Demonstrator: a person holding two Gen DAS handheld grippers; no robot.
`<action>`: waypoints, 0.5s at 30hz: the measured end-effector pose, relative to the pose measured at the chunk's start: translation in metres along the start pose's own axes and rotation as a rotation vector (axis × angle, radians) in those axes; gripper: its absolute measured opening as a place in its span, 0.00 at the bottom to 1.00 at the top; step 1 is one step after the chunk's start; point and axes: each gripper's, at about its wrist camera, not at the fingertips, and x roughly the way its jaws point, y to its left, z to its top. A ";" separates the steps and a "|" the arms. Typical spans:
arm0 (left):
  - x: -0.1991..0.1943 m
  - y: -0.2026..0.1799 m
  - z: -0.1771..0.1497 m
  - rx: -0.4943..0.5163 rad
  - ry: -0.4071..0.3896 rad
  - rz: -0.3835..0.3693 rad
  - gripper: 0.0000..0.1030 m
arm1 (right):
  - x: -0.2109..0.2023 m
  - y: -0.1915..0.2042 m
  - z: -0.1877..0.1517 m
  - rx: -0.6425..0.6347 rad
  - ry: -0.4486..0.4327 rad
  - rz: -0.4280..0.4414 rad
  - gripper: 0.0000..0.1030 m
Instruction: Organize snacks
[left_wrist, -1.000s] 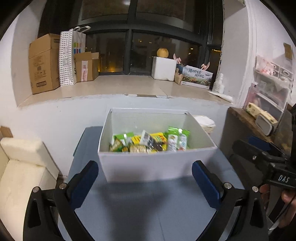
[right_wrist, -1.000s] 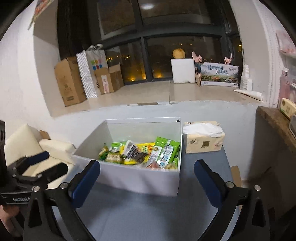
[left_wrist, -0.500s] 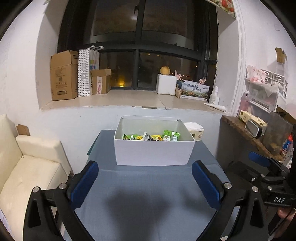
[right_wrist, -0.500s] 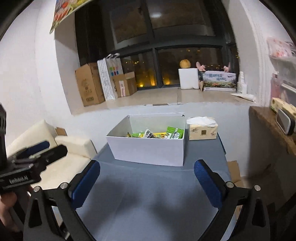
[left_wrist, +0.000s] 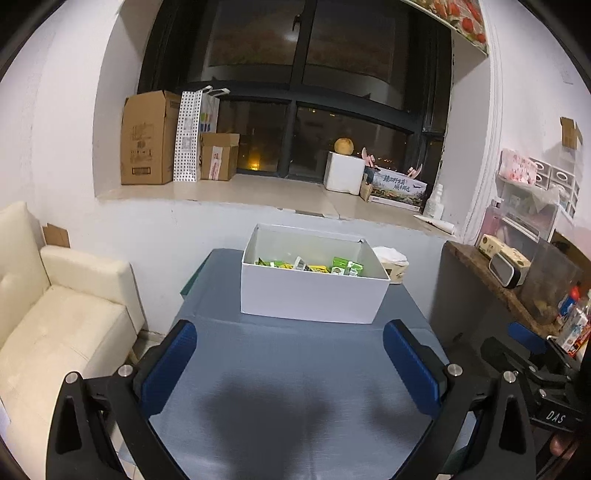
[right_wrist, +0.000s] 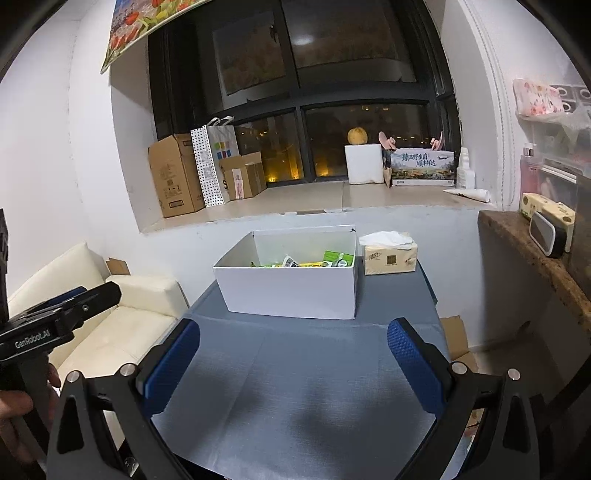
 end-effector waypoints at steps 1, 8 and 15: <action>0.000 0.000 0.000 0.003 -0.004 0.020 1.00 | 0.000 0.000 0.000 0.000 0.000 -0.001 1.00; 0.000 -0.009 -0.005 0.063 -0.008 0.073 1.00 | 0.000 0.002 -0.002 -0.012 0.011 -0.004 1.00; 0.002 -0.013 -0.005 0.066 0.008 0.036 1.00 | 0.000 0.004 -0.003 -0.024 0.013 -0.008 1.00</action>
